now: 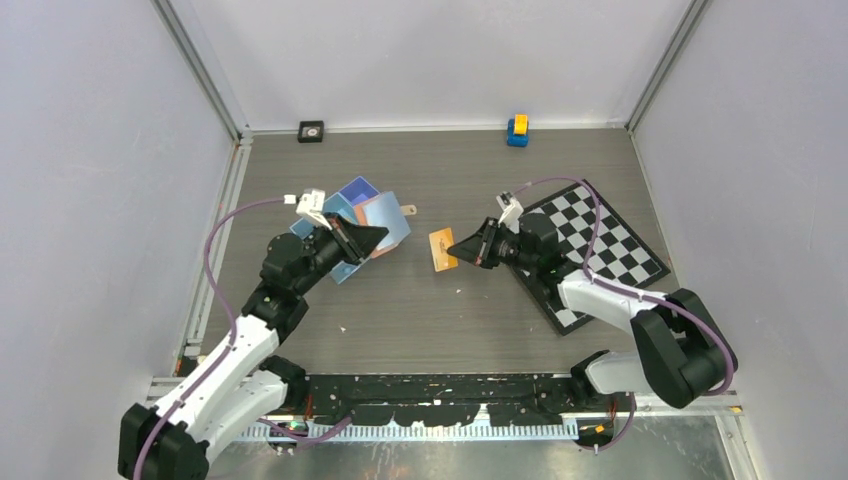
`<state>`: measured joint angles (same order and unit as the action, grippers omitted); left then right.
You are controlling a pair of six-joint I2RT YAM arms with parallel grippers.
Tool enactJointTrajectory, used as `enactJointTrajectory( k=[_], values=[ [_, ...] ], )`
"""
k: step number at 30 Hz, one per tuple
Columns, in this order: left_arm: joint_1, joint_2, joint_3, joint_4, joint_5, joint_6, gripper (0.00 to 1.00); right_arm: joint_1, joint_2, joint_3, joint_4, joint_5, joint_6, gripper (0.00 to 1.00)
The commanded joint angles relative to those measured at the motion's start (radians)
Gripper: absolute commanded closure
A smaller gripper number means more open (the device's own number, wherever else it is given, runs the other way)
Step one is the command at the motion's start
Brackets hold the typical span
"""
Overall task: Take the credit cards out of the card holder
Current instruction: Place the credit card in the storage box.
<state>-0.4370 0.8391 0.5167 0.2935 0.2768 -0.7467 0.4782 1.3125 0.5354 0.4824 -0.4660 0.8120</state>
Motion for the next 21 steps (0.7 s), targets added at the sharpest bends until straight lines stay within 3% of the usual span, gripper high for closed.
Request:
enactJointTrajectory(
  k=[1,11,21],
  values=[
    [0.001,-0.106,-0.008,-0.017,-0.079,0.035,1.0,0.028,0.028,0.063,0.048,-0.023,-0.033,0.99],
    [0.001,-0.268,-0.008,-0.099,-0.176,0.054,1.0,0.108,0.111,0.216,-0.079,0.062,-0.049,0.99],
    [0.001,-0.389,-0.044,-0.142,-0.345,0.046,1.0,0.178,0.434,0.557,-0.186,0.012,-0.033,1.0]
  ],
)
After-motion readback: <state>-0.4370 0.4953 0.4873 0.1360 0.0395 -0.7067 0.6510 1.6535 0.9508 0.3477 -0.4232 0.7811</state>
